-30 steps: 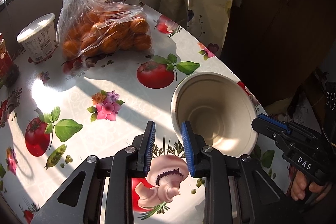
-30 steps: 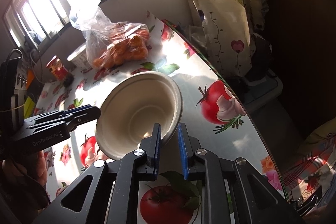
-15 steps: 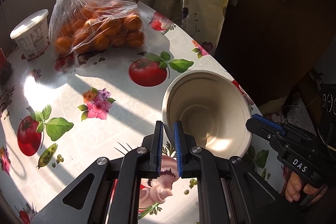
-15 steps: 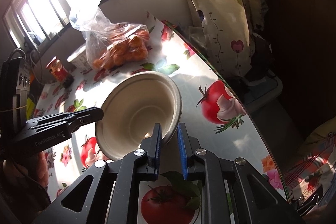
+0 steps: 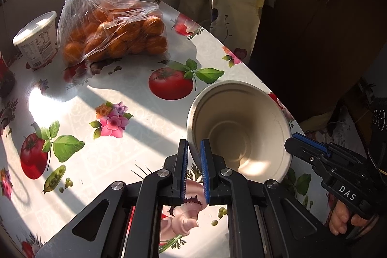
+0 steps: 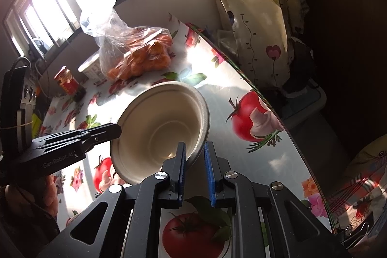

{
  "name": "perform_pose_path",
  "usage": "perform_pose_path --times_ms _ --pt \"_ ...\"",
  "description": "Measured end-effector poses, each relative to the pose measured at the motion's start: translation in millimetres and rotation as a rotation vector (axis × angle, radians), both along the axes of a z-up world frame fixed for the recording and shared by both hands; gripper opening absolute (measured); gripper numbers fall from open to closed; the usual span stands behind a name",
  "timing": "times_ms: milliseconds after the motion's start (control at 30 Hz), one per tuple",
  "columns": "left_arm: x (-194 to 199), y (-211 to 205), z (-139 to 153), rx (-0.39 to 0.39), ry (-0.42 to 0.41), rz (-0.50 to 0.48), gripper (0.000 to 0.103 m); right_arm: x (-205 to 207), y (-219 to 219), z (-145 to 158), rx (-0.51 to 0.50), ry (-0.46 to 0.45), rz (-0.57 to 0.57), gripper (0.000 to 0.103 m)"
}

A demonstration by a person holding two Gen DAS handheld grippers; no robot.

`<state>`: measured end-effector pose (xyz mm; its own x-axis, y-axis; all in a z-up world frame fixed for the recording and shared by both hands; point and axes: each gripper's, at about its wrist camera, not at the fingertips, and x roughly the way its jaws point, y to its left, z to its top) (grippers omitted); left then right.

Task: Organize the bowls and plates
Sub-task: 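Lift the gripped bowl with the right tool onto the nested beige bowls while the left tool holds it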

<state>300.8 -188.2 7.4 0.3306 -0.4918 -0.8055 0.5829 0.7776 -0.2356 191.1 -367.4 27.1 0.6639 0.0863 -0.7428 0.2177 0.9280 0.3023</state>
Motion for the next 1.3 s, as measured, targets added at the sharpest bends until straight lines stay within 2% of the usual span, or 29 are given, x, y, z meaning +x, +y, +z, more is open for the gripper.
perform_pose_path --times_ms 600,1300 --pt "-6.0 2.7 11.9 -0.004 -0.019 -0.002 0.011 -7.4 0.5 6.7 0.020 -0.016 -0.006 0.014" --pt "-44.5 22.2 36.9 -0.039 -0.052 0.006 0.011 -50.7 18.0 34.4 0.025 -0.084 0.001 0.014"
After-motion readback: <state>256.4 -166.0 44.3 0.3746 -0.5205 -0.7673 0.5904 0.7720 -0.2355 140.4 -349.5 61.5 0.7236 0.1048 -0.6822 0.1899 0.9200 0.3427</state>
